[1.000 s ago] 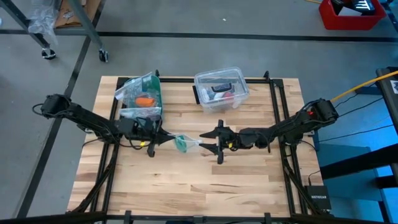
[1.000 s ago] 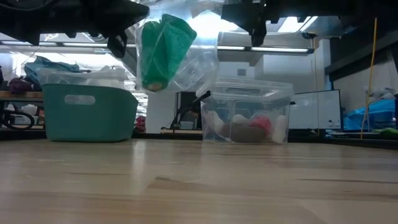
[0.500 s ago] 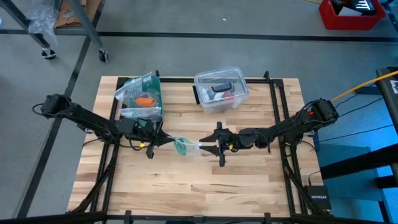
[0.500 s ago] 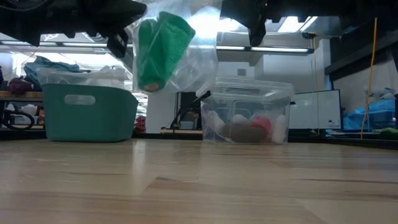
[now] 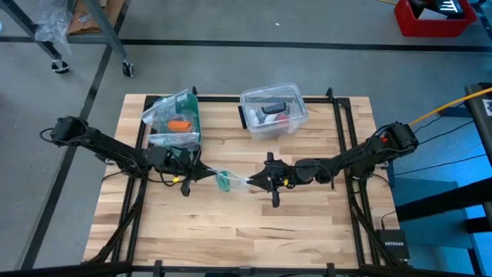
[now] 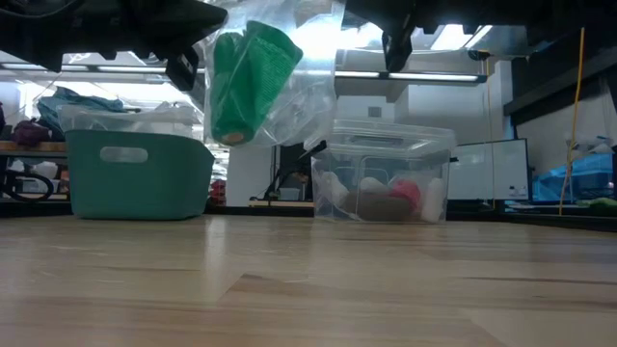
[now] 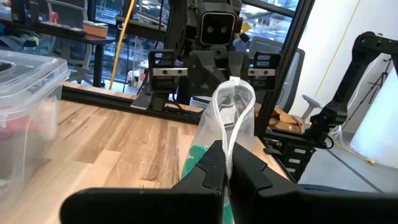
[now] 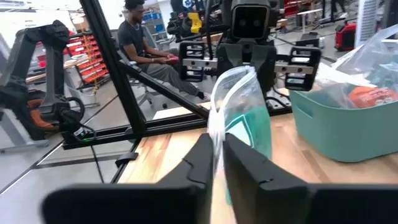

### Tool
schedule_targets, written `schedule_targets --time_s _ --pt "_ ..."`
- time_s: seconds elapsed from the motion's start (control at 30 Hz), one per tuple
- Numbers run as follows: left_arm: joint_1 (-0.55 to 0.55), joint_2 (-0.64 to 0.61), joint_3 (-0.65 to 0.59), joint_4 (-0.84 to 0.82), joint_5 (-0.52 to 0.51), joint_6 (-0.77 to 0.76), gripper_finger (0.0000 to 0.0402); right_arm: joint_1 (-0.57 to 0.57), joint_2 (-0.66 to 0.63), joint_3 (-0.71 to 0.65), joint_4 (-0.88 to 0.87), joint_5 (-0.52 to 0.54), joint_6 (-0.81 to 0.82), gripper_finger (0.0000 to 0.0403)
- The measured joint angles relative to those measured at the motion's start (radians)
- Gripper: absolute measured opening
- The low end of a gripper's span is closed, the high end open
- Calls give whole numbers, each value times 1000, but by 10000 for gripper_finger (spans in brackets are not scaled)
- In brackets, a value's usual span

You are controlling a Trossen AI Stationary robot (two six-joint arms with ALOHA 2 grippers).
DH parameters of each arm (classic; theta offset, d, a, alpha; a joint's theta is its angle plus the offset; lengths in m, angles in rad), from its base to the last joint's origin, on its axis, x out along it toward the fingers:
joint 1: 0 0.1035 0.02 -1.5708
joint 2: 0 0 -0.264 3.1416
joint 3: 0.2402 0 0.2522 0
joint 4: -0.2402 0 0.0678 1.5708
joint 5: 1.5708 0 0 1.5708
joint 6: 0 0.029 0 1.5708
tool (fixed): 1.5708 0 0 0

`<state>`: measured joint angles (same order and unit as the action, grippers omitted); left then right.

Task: Roll bandage
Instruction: Close the transparent zip bag

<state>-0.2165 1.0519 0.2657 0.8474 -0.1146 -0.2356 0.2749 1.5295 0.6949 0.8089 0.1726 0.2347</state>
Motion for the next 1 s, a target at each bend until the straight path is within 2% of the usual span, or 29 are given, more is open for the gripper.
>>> schedule_targets --time_s 0.13,0.43,0.57,0.77,0.87,1.0 --pt "0 0 0 0 0 0 0 0 0 0 -6 -28 0 7" --pt "0 0 0 13 0 -23 9 0 0 0 -7 -34 23 5" --pt "0 0 0 61 0 -3 39 0 0 0 -32 -17 25 7" --pt "-25 0 1 264 61 -14 108 0 0 -1 -158 56 26 5" --pt "-41 1 25 249 63 30 130 0 0 -1 -195 81 26 3" --pt "-43 33 109 97 25 144 138 0 0 19 -241 81 25 3"
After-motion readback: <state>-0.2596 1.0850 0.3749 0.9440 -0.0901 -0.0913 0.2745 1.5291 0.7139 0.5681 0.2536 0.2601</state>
